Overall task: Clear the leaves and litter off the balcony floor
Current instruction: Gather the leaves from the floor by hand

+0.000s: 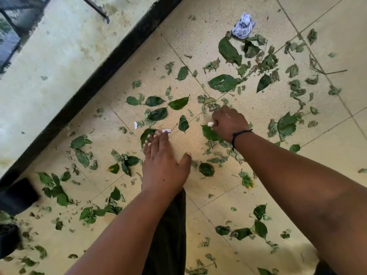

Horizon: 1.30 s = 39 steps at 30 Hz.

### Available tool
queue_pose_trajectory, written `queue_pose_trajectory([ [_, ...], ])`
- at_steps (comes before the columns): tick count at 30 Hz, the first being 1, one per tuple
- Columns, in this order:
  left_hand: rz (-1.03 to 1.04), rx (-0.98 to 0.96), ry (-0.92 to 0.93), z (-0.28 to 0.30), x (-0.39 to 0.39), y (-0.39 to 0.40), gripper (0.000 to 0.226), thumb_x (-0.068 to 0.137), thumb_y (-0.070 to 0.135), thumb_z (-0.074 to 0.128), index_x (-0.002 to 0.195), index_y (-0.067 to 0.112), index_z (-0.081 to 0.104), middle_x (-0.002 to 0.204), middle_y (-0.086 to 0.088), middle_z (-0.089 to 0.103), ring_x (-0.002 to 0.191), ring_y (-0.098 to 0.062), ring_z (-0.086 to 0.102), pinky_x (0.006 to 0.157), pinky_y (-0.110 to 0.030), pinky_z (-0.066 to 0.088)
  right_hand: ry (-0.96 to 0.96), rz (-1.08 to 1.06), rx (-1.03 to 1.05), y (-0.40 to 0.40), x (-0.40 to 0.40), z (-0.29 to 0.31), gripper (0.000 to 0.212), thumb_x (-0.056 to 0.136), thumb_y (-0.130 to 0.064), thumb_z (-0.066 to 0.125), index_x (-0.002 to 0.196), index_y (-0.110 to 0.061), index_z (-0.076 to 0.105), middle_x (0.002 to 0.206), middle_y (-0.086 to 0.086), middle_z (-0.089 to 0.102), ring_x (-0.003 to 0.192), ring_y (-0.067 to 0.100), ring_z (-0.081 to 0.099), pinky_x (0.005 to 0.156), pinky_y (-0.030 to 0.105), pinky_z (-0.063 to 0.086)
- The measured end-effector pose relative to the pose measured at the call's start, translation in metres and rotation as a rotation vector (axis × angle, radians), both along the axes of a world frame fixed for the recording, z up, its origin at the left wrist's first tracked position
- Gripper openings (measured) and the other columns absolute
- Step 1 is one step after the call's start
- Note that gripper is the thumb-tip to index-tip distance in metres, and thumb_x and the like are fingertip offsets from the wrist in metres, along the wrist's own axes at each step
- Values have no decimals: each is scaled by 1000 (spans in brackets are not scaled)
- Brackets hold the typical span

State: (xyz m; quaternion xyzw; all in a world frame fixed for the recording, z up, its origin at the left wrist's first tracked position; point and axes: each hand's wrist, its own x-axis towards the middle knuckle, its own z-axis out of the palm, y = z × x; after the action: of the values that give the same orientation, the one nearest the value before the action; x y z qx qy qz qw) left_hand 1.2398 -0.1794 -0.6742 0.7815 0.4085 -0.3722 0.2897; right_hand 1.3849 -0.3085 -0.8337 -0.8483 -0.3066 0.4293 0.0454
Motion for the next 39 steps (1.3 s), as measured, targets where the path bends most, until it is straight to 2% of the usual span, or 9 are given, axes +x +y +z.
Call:
queue_pose_trajectory([
  [4,-53,127,138,-61,1,38,43,98,28,47,139,16,43,142,-11,45,130,-32,41,103,-45,37,133,-56,111,-1,-5,10,7,94,-20,53,88,-18,51,89,3,53,82,27,53,62,33,39],
  [7,-275,180,183,-109,-6,52,38,96,30,50,132,18,52,137,-9,50,127,-31,42,99,-43,38,130,-140,171,-3,-5,13,9,96,-27,52,89,-21,51,87,0,55,79,22,53,61,30,39],
  [12,-393,290,135,-148,-19,56,34,96,32,49,127,20,56,131,-9,52,123,-32,42,97,-43,33,122,-232,165,-8,3,9,4,93,-23,58,92,-23,53,100,3,62,91,25,57,74,34,48],
  [18,-507,413,140,-164,-15,59,38,96,42,53,122,14,61,127,-9,53,122,-32,43,101,-43,31,123,-262,177,-7,10,-1,6,91,-22,58,96,-20,55,100,1,60,87,23,53,65,29,33],
  [24,-634,378,125,-177,4,73,33,97,37,53,116,14,66,122,-9,59,119,-30,50,99,-40,33,86,-251,212,2,22,-1,9,92,-24,58,98,-19,54,95,0,57,85,24,54,65,29,33],
  [28,-527,355,-13,-174,4,75,29,98,32,50,110,12,67,117,-10,60,115,-31,52,96,-41,34,61,-336,228,3,31,3,20,94,-27,57,111,-18,51,103,1,60,87,25,56,67,32,41],
  [32,-258,232,-357,-165,18,65,22,94,30,61,96,9,68,105,-15,62,106,-38,54,90,-43,36,-11,-452,206,5,63,10,42,96,-27,56,136,-25,44,116,5,60,99,27,58,81,35,48],
  [36,-150,184,-548,-158,42,54,23,88,30,68,89,7,68,102,-18,63,103,-38,55,82,-41,40,-185,-474,170,10,119,5,36,97,-24,55,132,-14,58,135,15,53,119,31,53,94,32,43],
  [39,-34,101,-591,-154,64,53,19,91,25,69,90,7,64,107,-13,62,106,-31,53,79,-30,34,-355,-392,167,21,160,-1,31,93,-20,59,122,-11,66,143,17,43,129,33,43,105,32,36],
])
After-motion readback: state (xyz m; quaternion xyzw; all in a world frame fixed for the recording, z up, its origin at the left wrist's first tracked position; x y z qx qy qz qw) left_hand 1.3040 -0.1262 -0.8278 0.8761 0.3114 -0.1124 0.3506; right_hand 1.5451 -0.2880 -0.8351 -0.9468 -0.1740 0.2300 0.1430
